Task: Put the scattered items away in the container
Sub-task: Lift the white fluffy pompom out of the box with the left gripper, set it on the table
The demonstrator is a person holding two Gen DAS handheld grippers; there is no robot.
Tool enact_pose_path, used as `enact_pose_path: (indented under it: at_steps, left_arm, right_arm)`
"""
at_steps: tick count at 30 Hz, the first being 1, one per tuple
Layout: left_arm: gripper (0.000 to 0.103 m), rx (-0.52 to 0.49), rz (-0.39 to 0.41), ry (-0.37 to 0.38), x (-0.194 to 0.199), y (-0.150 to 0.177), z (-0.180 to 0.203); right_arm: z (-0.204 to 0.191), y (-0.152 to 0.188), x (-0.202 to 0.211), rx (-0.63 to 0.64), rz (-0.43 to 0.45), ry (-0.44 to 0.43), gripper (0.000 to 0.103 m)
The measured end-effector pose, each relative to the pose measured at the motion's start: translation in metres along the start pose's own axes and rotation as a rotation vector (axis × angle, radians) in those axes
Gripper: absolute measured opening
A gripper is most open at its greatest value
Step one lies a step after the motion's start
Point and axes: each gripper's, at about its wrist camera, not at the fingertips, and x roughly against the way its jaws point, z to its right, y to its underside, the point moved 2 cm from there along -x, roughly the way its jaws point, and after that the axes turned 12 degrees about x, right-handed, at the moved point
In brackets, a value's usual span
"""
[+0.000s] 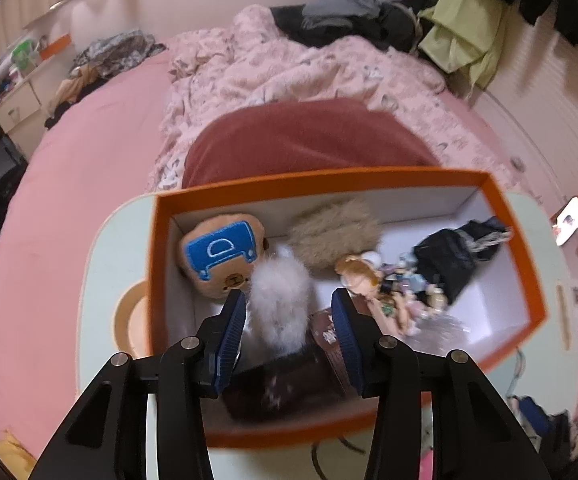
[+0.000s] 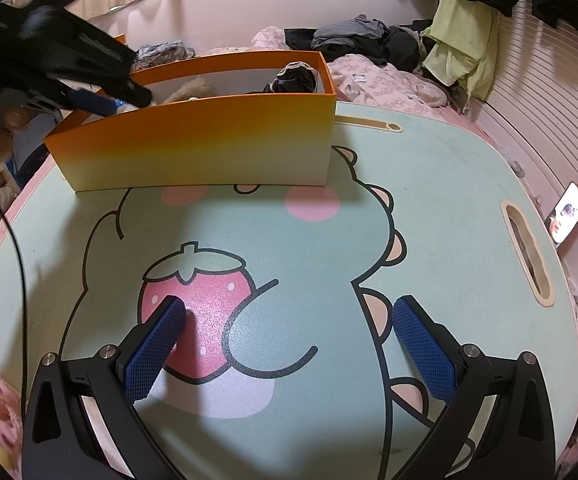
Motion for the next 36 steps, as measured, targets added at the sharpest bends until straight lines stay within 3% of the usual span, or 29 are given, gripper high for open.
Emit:
enact_pose_path:
  at_steps: [3,4,7,10,13,17,19,23,28,30,32,35,36]
  left_arm:
    - [0.034,-0.061,0.055,-0.114,-0.007,0.006,0.006]
    - [0.022,-0.065,0.063,-0.116,-0.005,0.004,0.004]
    - [0.021,-0.016,0.059,0.017,0.014,0.002,-0.007]
    - [0.021,0.005,0.151,0.045,0.049,-0.005,-0.015]
    - [0.021,0.045,0.232,0.144,0.098,-0.004,-0.027]
    - [0.022,0.066,0.320,0.218,0.137,0.024,-0.036]
    - [0.022,0.059,0.315,0.218,0.133,0.050,-0.038]
    - [0.022,0.083,0.233,0.305,0.102,0.094,-0.038]
    - [0.023,0.023,0.213,0.241,0.055,0.114,-0.027]
    - [0.035,0.037,0.228,0.242,0.047,0.118,-0.028]
    - [0.058,0.028,0.265,0.236,0.051,0.121,-0.027]
    - [0.088,0.027,0.414,0.258,0.072,0.138,-0.025]
    - [0.093,0.031,0.444,0.273,0.076,0.142,-0.025]
  right_arm:
    - [-0.001,-0.001,0.000,0.000,0.000,0.001,0.103]
    - [0.000,0.000,-0.001,0.000,0.000,0.000,0.103]
    - [0.000,0.000,-0.002,-0.002,-0.001,0.001,0.103]
    - [-0.002,-0.001,-0.002,-0.003,-0.001,0.003,0.103]
    - [-0.003,-0.001,-0.002,-0.009,-0.003,0.011,0.103]
    - [-0.004,-0.002,-0.002,-0.009,-0.002,0.012,0.103]
    - [-0.005,-0.002,-0.002,-0.009,-0.003,0.012,0.103]
    - [-0.006,-0.002,-0.001,-0.010,-0.003,0.013,0.103]
    - [-0.008,-0.002,-0.001,-0.011,-0.004,0.012,0.103]
    - [-0.008,-0.002,0.000,-0.013,-0.007,0.018,0.103]
    - [-0.009,-0.002,0.000,-0.014,-0.008,0.027,0.103]
    - [-0.009,-0.001,0.001,-0.018,-0.009,0.023,0.103]
    - [-0.009,-0.001,0.001,-0.018,-0.008,0.023,0.103]
